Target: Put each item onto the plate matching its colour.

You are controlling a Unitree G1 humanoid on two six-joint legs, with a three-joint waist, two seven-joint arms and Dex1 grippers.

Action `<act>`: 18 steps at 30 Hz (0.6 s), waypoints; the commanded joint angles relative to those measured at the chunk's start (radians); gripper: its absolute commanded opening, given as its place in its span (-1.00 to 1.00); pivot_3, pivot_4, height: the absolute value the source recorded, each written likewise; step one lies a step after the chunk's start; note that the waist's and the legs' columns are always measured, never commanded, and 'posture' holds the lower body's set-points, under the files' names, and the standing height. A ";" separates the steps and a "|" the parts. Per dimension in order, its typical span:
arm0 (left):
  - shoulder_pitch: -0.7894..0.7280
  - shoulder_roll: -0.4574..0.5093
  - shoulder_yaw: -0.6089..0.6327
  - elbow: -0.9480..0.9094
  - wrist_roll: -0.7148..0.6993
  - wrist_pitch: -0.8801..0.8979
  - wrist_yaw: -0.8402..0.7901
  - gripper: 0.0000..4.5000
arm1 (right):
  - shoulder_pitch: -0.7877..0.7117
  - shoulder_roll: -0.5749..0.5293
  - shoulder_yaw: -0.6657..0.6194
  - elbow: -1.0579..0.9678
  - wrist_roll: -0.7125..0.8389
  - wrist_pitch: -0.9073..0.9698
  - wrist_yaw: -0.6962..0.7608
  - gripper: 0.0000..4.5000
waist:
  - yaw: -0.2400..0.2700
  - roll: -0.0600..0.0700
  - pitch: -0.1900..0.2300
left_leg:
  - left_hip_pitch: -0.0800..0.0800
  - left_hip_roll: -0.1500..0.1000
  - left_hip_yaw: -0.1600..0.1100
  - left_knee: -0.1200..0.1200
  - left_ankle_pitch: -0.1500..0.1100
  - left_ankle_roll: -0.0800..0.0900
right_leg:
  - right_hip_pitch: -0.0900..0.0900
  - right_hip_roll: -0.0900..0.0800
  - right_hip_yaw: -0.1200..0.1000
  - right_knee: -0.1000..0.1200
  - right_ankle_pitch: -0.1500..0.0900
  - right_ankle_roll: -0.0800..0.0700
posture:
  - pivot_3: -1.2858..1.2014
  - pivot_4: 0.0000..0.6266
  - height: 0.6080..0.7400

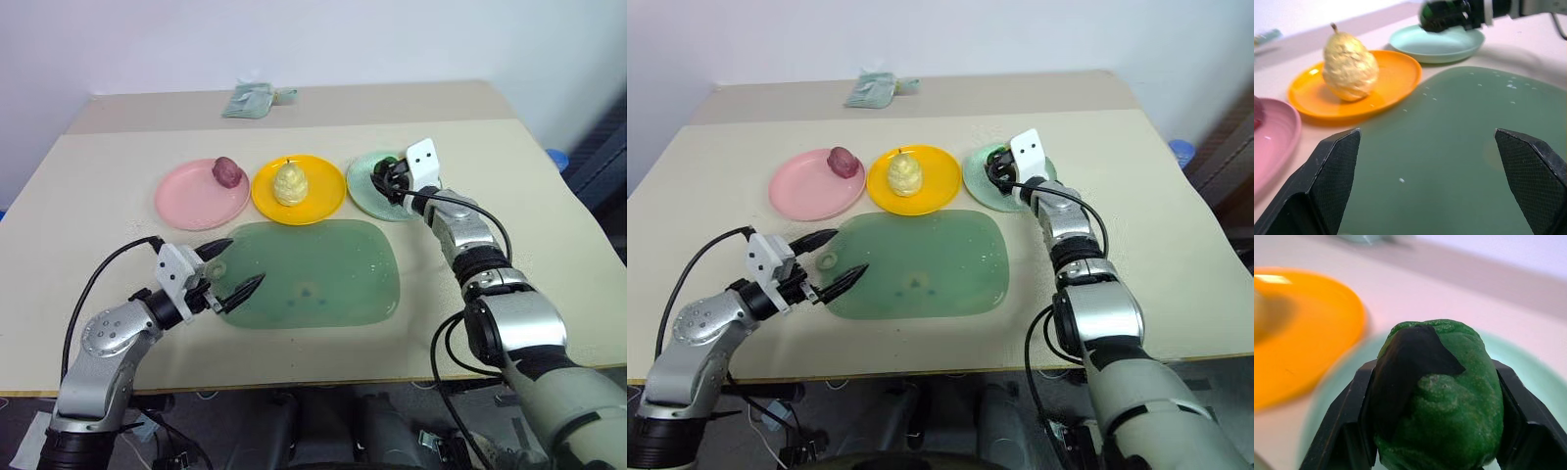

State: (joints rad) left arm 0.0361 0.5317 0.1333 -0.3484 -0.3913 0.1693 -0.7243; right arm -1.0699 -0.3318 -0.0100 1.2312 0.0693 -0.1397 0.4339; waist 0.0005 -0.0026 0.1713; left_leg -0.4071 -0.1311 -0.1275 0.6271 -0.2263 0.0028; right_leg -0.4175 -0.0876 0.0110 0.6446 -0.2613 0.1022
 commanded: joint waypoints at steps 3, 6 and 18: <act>0.011 -0.019 0.022 -0.071 -0.002 -0.001 0.053 1.00 | -0.076 0.011 -0.029 0.080 -0.040 -0.029 -0.030 0.99 | -0.015 0.000 0.000 | -0.001 0.000 0.001 0.000 0.000 0.000 | -0.002 0.000 0.001 0.001 0.000 0.000 | 0.03 -0.52 1.00; 0.023 -0.009 0.018 -0.089 0.003 0.014 0.062 1.00 | -0.088 0.006 -0.050 0.086 -0.040 -0.038 -0.043 0.99 | -0.019 0.000 0.000 | -0.001 0.001 0.004 -0.002 0.000 0.000 | -0.004 0.001 0.004 0.003 0.000 0.000 | 0.03 -0.52 1.00; 0.078 0.026 0.069 -0.053 -0.012 0.024 0.048 1.00 | 0.248 -0.106 -0.140 -0.497 0.162 0.021 0.419 0.99 | -0.009 0.000 0.000 | -0.001 0.003 0.010 -0.002 -0.003 0.006 | -0.006 0.002 0.008 0.003 0.000 0.000 | 0.03 -0.52 1.00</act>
State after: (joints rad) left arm 0.1131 0.5438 0.1658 -0.3904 -0.3842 0.1933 -0.6695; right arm -0.9011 -0.4066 -0.1289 0.9394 0.1610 -0.1768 0.7821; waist -0.0087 -0.0028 0.1709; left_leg -0.4083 -0.1279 -0.1175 0.6257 -0.2298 0.0090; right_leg -0.4235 -0.0857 0.0192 0.6472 -0.2611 0.1024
